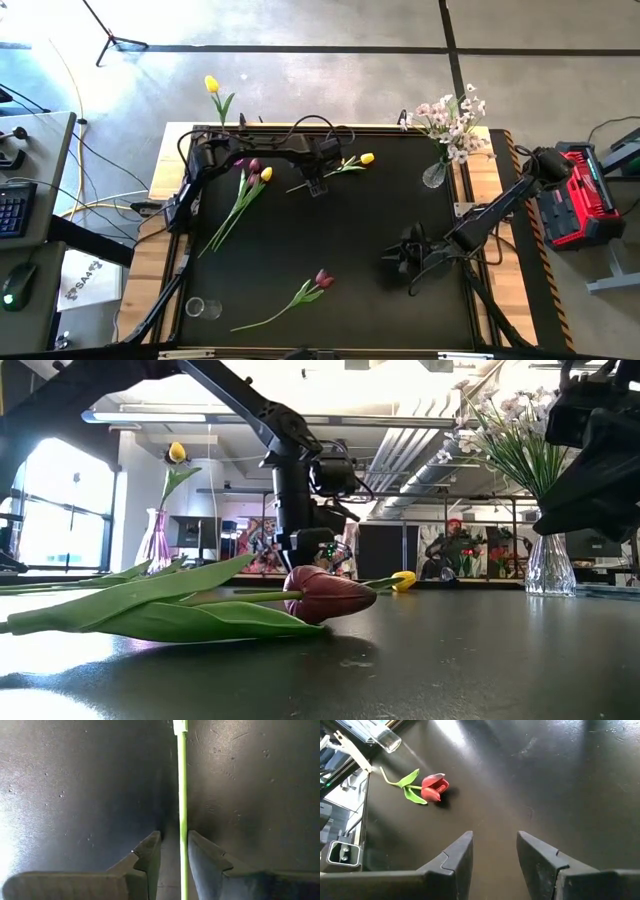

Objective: Sort flowers into vase by color
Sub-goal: Put the right yellow flower into the purple vase

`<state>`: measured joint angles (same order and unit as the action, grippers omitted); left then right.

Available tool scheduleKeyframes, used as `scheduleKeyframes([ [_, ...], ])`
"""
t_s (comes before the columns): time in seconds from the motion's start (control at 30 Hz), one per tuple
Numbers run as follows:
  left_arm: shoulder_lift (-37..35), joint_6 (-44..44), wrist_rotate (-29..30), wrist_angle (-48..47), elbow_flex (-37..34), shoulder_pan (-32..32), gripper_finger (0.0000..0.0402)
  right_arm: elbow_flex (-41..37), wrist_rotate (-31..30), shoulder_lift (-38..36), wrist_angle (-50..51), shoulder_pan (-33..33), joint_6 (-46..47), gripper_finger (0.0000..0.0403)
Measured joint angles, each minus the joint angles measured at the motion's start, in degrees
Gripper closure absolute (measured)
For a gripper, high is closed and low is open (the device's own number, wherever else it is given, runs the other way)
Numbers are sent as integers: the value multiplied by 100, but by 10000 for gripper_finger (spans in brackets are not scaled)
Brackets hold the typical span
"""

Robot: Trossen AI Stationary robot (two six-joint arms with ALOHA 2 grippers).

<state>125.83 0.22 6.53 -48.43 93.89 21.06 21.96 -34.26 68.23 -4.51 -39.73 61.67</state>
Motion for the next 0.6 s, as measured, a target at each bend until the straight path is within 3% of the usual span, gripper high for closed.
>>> scheduleKeyframes([
  [0.3,5,-152,21,-27,122,-11,286,0,-2,0,18,-8,-7,263],
  [0.6,5,-205,264,-782,122,-58,244,0,-2,0,20,-19,-9,263],
])
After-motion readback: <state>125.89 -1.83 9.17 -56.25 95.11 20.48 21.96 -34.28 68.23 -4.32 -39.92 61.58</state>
